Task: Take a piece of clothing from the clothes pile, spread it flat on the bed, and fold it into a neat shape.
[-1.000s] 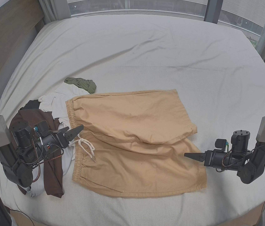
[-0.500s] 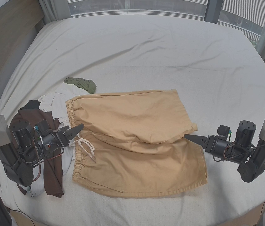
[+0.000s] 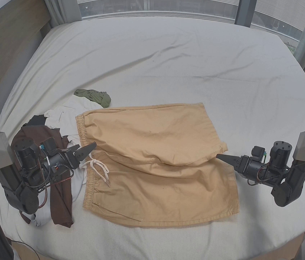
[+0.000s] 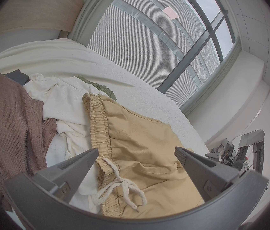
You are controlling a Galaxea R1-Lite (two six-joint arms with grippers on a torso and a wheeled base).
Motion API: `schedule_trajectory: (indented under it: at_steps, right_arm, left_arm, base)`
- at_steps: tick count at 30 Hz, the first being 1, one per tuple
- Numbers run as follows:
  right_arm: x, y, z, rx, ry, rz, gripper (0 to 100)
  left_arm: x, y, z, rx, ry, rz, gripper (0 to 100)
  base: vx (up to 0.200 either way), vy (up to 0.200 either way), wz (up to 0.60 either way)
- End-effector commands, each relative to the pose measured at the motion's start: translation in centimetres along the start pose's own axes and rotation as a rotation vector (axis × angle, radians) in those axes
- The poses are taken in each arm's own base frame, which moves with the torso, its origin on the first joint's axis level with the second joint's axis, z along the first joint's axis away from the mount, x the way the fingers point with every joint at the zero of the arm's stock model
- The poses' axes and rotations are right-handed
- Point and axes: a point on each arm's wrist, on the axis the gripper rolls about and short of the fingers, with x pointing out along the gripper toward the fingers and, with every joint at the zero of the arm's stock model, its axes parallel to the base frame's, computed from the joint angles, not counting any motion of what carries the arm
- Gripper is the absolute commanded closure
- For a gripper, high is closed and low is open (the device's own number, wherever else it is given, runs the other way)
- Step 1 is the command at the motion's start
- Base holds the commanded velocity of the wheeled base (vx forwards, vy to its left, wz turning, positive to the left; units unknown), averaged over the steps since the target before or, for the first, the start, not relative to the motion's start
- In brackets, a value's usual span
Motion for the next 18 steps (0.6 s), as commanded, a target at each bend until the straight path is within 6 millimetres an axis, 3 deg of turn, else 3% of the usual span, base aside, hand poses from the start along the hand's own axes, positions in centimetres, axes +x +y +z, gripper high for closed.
schedule_trajectory:
  at_steps: [1,13,16,18]
  right_arm:
    - [0.4,-0.9,-0.4,0.012,0.007,-0.011,0]
    - [1.1,-0.3,0.4,-0.004,-0.019,0.028,0]
    - [0.9,0.0,1.0,0.031,-0.036,0.038,0]
    - [0.3,1.2,2.2,0.042,-0.07,0.065,0]
  left_arm:
    - [0.0,0.0,0.0,-0.001,0.0,0.001,0]
    - [0.0,-0.1,0.1,0.002,-0.003,-0.001,0]
    - [0.0,-0.1,0.1,0.002,-0.005,-0.001,0]
    - [0.1,0.0,0.2,0.005,-0.01,-0.003,0]
  base:
    - [0.0,0.0,0.0]
    - [0.0,0.0,0.0]
    - [0.0,0.0,0.0]
    - [0.0,0.0,0.0]
